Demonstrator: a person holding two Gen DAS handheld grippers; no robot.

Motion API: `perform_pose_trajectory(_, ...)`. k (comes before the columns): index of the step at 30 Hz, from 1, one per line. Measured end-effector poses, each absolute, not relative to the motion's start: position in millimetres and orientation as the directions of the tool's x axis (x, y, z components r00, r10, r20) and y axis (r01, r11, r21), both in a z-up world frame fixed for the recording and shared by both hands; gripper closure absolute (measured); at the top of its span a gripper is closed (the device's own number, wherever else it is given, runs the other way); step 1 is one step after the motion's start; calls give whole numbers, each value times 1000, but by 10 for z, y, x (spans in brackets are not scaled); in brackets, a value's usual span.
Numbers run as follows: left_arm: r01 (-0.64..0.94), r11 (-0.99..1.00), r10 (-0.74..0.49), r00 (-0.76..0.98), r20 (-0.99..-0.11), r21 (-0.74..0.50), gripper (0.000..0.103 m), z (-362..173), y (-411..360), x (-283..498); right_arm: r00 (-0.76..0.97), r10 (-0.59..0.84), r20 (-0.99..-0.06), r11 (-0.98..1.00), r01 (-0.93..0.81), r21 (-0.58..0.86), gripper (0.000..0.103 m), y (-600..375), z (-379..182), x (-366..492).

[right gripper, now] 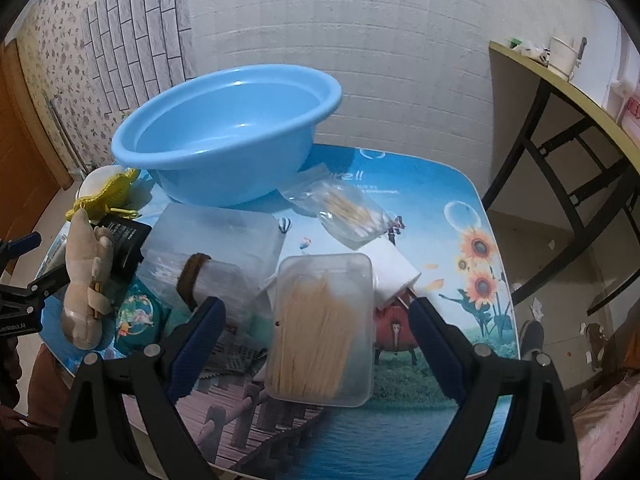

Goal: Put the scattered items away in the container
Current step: 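Grasp the white box with the left tool while the right tool grasps the toothpick tub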

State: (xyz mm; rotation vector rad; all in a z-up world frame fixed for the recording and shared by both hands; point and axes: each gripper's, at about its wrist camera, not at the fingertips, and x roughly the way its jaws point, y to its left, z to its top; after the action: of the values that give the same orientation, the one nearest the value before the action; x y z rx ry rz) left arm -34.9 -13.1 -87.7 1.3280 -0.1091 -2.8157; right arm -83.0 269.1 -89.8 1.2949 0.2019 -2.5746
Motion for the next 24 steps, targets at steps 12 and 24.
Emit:
perform_pose_trajectory(12, -4, -995, -78, -616, -784, 102, 0, -980, -157, -380, -549, -159, -821, -956, 295, -13, 9, 2685, -990, -826)
perform_pose_trajectory(24, 3, -994, -84, -616, -783, 105, 0, -1094, -172, -349, -526, -129, -840, -954, 298, -40, 16, 2694, -1106, -806)
